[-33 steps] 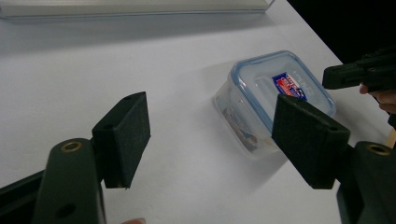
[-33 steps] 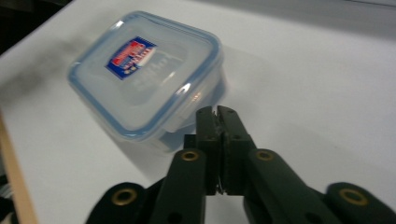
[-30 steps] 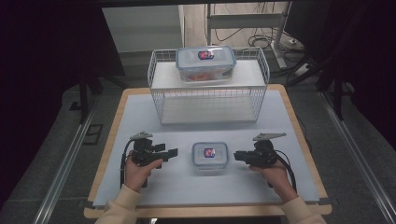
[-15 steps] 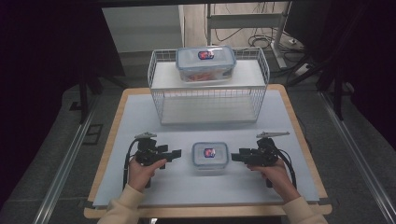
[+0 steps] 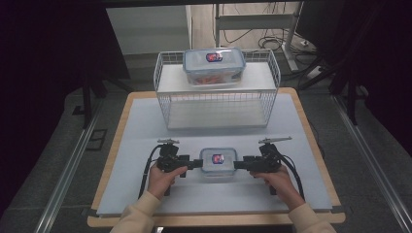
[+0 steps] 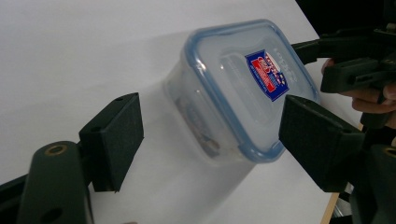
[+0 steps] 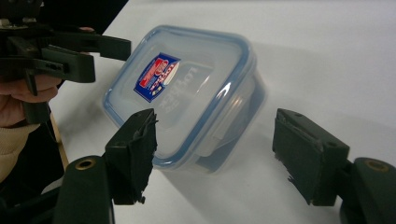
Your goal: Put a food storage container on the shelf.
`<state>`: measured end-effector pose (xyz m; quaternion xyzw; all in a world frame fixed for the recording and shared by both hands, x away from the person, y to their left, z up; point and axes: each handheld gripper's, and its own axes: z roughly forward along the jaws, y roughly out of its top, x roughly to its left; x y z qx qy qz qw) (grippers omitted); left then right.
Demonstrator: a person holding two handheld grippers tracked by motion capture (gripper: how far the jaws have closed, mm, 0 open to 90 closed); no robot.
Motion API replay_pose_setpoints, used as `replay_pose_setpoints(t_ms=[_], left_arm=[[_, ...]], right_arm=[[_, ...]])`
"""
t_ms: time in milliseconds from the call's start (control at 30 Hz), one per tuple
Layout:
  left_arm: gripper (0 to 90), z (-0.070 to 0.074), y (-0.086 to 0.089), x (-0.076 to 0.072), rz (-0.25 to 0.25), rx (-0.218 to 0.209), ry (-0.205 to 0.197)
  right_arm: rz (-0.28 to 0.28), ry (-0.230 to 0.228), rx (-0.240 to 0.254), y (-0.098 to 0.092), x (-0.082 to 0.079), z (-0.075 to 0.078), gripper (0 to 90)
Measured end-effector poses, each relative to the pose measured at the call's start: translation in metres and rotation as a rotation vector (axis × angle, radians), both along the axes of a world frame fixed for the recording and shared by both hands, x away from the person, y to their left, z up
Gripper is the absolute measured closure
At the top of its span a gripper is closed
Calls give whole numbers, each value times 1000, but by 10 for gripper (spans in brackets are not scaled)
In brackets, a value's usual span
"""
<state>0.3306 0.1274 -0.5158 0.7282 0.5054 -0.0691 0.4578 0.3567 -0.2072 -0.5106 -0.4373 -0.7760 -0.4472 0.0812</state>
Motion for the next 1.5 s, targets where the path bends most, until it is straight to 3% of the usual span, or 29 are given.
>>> replay_pose_setpoints(t_ms=[100,233,333,467,667,833,933,1333,1500], left_arm=[[217,-3,-9,4,-17,-29,29],[214,-8,-16,5,-38,-36,54],[226,-13,-16,7,-46,-95,96],[268,-18,-16,8,-63,-120,124],[338,-20,-14,8,-54,-130,134],[376,-18,-13,4,-48,-133,123],[444,-15,-10,-1,-40,-139,102],[497,-7,-10,-17,-29,-98,-13],[498,-5,-11,-20,-21,-93,-29]], right_arm=[[1,15,1,5,2,-3,283],[0,27,5,9,5,-5,280],[0,43,12,12,7,-8,278],[2,63,25,14,7,-10,295],[7,93,42,14,6,-9,352],[13,68,23,14,1,-6,367],[3,65,46,10,-1,-4,449],[7,14,55,8,-11,2,515],[10,-3,49,9,-13,4,513]])
